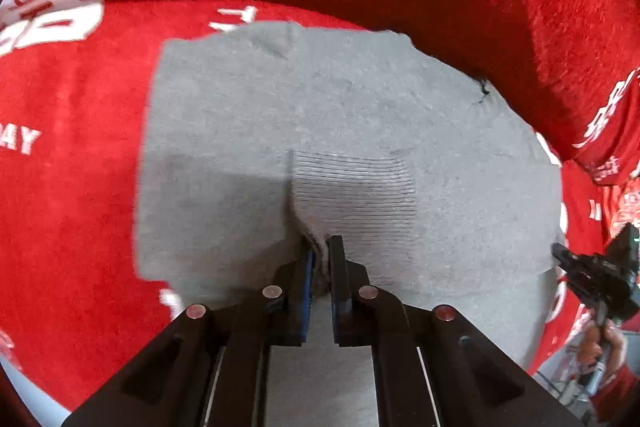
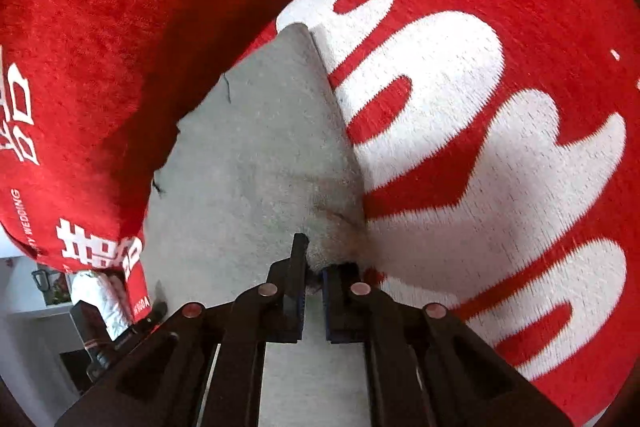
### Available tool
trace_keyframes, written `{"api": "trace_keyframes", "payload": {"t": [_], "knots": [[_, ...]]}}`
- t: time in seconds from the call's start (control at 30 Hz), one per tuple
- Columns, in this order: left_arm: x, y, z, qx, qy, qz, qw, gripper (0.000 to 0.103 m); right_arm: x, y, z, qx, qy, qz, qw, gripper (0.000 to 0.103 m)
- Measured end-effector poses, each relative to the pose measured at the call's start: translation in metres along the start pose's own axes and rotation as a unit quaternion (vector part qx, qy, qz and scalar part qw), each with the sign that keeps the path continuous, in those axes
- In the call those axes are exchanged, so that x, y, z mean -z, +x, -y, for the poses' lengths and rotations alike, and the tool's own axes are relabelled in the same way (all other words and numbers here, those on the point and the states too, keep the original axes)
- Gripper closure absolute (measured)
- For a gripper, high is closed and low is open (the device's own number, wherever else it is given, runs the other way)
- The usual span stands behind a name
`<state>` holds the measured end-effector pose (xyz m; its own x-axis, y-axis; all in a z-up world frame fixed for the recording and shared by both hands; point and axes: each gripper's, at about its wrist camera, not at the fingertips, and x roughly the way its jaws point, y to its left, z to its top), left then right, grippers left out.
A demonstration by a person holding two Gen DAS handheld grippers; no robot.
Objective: Fold small clothes
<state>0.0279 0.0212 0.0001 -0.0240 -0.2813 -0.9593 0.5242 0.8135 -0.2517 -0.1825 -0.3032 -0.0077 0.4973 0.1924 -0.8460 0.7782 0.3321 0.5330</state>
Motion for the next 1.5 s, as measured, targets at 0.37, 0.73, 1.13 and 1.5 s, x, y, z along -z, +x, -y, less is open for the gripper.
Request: {"api": "trace_keyframes", "payload": {"t": [0.37,0.73,1.13,1.5], "knots": [[-0.01,-0.022,-0.004,-0.064,0.018,0.018,0.9976,0.095,-0.041,-0.022,0.003,0.003,0.009,0.056,0.998,0.046],[-0.017,0.016,0.042,-0.064,0.049,0.005,0.9967,0.095,-0.058,-0.005,-0.048,0.061,-0.115,0.047,0.99,0.095],[-0.017,0.012,0.03,-0.092,0.053,0.005,0.9943,0.095,-0.04,-0.011,-0.041,0.152,-0.109,0.05,0.981,0.093],[0.005,-0.001,0.026,-0.086,0.041,-0.006,0.9954,0.094,0.036,0.018,-0.08,-0.02,-0.078,-0.053,0.995,0.074]]}}
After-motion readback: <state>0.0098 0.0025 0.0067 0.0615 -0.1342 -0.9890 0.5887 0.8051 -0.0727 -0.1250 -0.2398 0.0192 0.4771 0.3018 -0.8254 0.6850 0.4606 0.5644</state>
